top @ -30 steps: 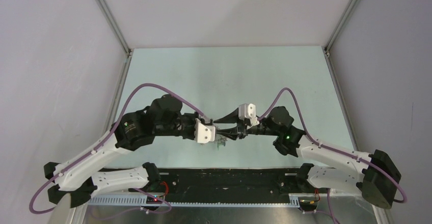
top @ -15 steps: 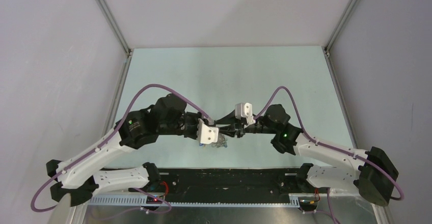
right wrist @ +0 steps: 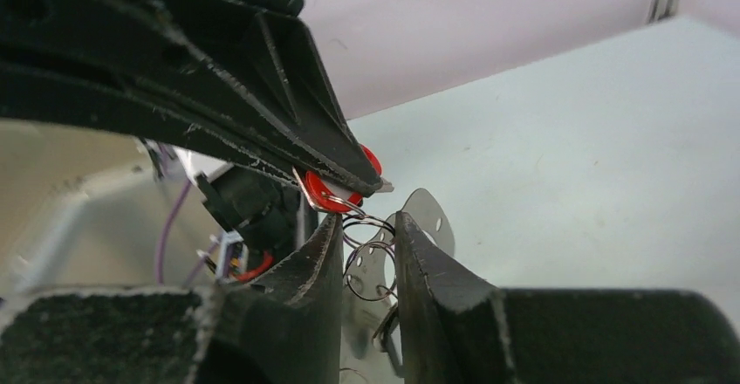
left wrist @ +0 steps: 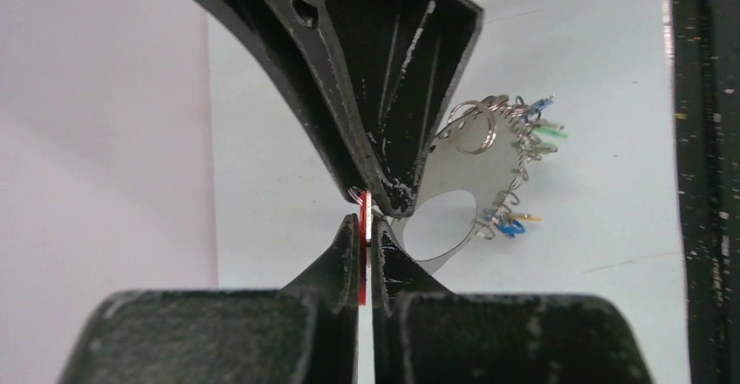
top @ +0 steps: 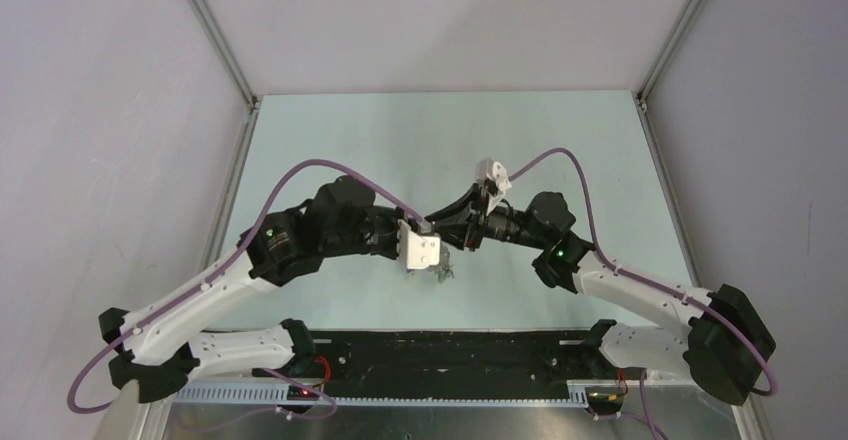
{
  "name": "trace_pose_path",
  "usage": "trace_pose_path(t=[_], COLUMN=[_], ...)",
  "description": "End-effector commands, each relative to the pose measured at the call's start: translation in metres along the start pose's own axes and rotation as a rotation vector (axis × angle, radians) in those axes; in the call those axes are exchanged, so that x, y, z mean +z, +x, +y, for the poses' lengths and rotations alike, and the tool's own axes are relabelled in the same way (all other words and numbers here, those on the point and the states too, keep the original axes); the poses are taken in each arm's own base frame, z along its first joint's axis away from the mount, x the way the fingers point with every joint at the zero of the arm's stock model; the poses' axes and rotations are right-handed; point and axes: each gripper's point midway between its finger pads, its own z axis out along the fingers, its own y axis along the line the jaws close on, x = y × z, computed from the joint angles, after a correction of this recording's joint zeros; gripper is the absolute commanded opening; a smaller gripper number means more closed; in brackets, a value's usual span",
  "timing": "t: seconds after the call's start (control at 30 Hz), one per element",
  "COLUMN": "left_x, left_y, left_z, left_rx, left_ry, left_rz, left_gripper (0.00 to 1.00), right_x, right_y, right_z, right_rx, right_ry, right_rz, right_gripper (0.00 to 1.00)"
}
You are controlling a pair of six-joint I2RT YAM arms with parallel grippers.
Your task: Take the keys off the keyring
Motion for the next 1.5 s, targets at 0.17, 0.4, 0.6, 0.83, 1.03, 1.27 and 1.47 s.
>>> trace_pose_path(t=[0.17,0.4,0.6,0.83,1.03,1.27,1.47], left_x=[0.023,0.034,0.038,0.033,0.030,0.033,0.032], left_y=[-0.011,0.002,0.008,0.013,0.017,0.020,0.017], left_z=[0.067,0.073,0.066,0.052,0.050,0.052,0.051], left_rx=[-0.024,-0.015,-0.004,0.079,0.089,0.092,0.098], left_ry=[-0.161,-0.183,-0.180,-0.161,-0.175,-0.176,-0.171], left_rz=[-0.060,-0.074,-0.102,-0.126,-0.117,-0.104,-0.119], left_gripper=[0.00,0.00,0.00,0.00,0.00,0.00,0.00], right_x=[-0.006,-0.043,-0.048,-0.030,-0.015,-0.008,-0.005], right_y=[-0.046,-0.055,-0.043,-0.026,-0.010,0.005,0.006], right_z=[-0.029,-0.063,-0.088,-0.086,-0.076,-0.054,-0.046], right_rx=[0.164,-0.072,-0.283,-0.398,-0.396,-0.381,-0.371], right_ry=[0.110,0.192,0.210,0.051,-0.049,-0.158,-0.188], right_rz=[-0.139,-0.089,-0.030,0.007,0.038,0.062,0.058], right_gripper=[0.47,0.53,0.47,0.41,0.38,0.36,0.35])
